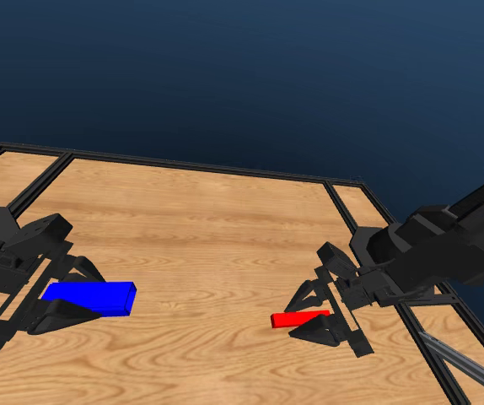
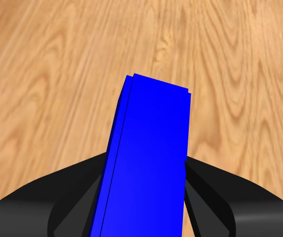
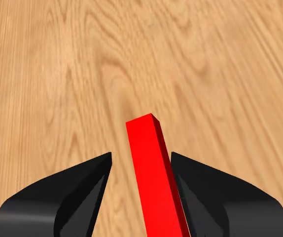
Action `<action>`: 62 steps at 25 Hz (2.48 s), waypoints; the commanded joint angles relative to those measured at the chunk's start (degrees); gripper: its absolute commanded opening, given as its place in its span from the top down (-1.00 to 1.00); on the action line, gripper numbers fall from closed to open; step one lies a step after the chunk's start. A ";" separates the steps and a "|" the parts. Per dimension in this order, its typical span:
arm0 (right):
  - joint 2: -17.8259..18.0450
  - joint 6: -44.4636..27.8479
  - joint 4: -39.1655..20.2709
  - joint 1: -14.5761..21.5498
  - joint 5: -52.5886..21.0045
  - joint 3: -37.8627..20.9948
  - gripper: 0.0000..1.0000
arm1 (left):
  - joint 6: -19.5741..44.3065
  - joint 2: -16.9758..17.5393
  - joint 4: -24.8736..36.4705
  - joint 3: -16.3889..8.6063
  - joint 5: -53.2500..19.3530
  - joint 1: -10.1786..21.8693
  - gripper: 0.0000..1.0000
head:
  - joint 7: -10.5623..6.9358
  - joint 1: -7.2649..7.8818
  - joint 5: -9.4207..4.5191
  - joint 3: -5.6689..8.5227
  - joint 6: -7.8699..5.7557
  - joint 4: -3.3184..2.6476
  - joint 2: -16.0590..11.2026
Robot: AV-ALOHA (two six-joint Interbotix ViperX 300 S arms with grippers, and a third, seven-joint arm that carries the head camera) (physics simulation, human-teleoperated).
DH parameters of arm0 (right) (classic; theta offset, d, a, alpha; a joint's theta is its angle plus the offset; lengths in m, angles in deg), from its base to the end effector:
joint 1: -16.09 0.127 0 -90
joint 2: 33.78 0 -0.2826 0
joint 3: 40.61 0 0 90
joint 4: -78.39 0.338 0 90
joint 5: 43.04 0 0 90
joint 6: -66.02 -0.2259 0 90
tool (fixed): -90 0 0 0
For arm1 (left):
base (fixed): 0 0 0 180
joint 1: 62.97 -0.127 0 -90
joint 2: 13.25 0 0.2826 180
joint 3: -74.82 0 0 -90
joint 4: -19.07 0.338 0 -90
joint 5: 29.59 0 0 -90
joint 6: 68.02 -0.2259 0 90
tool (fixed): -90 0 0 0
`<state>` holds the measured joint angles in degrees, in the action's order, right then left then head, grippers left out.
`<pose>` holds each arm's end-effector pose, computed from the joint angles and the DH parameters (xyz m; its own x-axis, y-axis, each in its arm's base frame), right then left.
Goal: Insert peg into socket
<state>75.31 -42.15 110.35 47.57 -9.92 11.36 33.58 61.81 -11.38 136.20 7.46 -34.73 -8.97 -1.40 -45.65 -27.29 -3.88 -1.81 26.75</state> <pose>0.3433 0.1336 -0.0706 0.7568 0.1243 -0.6417 0.1885 0.8986 0.3963 0.3052 -0.0856 -0.0758 0.7554 -0.0591 -0.6526 -0.1570 0.9506 -0.2678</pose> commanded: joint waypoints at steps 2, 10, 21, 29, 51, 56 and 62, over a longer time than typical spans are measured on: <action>3.12 3.96 4.24 4.47 1.74 -1.70 1.00 | 0.27 -1.10 0.62 -5.13 -1.33 -2.17 1.00 | 0.76 -0.91 0.18 0.37 -0.32 -0.17 0.97; -1.03 18.53 6.69 1.94 3.89 -1.33 1.00 | -0.90 0.88 3.44 -10.50 -5.08 -5.03 1.00 | 1.95 -0.17 1.05 0.27 0.45 0.29 1.41; -7.68 31.82 1.89 -10.78 -3.30 -9.74 1.00 | -7.47 1.81 4.58 -18.61 -10.55 -7.00 1.00 | 3.05 2.26 2.26 0.02 1.87 1.31 1.09; -7.66 35.32 1.00 -12.73 -7.58 -14.28 1.00 | -7.69 0.30 5.64 -21.49 -11.26 -7.43 1.00 | 2.98 3.33 1.70 -0.18 2.68 1.75 0.60; -1.50 34.28 -1.04 -13.76 -6.13 -21.04 1.00 | -10.66 -0.59 7.99 -24.48 -11.32 -9.47 1.00 | 3.16 3.57 2.10 -0.17 3.04 1.89 0.17; 0.16 34.03 -2.51 -14.21 -7.50 -22.70 1.00 | -10.70 -1.03 8.31 -25.42 -11.16 -10.09 1.00 | 3.14 3.63 2.60 -0.06 2.97 1.89 0.02; 3.69 33.40 -5.04 -14.36 -10.43 -29.11 1.00 | -10.80 -0.51 9.04 -26.81 -11.97 -10.29 1.00 | 3.13 3.58 2.56 -0.06 3.03 1.88 0.00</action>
<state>78.75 -8.93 106.27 33.75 -20.68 -13.60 23.17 59.89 -2.77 111.95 -7.23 -44.12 -5.83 2.23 -43.78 -28.06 -0.90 0.06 26.89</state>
